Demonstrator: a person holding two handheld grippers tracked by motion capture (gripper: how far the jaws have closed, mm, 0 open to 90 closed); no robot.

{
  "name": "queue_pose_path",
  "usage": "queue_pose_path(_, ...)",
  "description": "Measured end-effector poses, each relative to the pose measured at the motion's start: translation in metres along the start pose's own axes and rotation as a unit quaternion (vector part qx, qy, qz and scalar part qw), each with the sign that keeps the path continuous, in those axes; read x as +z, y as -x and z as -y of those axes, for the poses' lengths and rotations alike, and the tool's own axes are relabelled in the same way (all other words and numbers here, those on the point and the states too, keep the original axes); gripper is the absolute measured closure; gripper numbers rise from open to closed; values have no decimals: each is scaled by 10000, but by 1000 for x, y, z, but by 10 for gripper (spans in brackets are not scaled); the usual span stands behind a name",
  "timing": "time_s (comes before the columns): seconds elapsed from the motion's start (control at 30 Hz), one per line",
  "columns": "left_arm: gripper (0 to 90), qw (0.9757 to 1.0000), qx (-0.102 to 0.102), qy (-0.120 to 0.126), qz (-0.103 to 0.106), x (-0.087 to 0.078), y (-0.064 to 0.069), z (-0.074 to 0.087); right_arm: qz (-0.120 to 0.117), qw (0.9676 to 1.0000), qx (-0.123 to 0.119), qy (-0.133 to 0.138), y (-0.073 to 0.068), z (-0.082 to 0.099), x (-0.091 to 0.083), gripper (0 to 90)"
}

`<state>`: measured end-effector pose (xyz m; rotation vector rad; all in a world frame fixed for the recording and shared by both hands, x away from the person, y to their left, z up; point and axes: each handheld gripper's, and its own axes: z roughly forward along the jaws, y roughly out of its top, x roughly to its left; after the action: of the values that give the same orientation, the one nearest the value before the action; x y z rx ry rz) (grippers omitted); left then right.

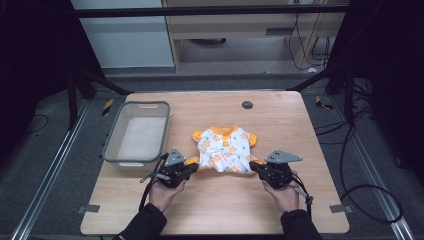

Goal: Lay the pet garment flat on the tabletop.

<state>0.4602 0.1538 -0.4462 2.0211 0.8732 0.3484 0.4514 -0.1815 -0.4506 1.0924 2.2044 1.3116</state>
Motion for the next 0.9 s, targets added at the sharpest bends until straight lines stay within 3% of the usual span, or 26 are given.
queue_pose_path(0.13, 864, 9998, 158, -118, -14, -2, 6, 3, -24, 9998, -209, -47, -7, 3, -6, 900)
queue_pose_path(0.17, 864, 9998, 164, -146, -15, -1, 6, 4, 13, 9996, -277, -113, -8, 5, -5, 876)
queue_pose_path(0.27, 864, 9996, 160, -242, 3, 3, 6, 7, 230, 9986, -418, -208, -5, 13, 3, 680)
queue_pose_path(0.43, 864, 9993, 181, -338, -22, 6, 6, 9, 229, 9973, -415, -563, 1, 27, 21, 605)
queue_pose_path(0.53, 864, 9991, 142, -409, -36, 9, 4, 11, 285, 9958, -438, -753, 2, 31, 31, 624)
queue_pose_path(0.7, 864, 9993, 144, -356, -3, 7, 6, 10, 179, 9957, -353, -837, 1, 27, 33, 802)
queue_pose_path(0.8, 864, 9996, 142, -228, 30, 0, 9, 7, 98, 9971, -349, -675, -4, 21, 21, 827)
queue_pose_path(0.9, 865, 9998, 173, -36, 99, -11, 13, 2, -116, 9988, -357, -323, -10, 10, 0, 832)
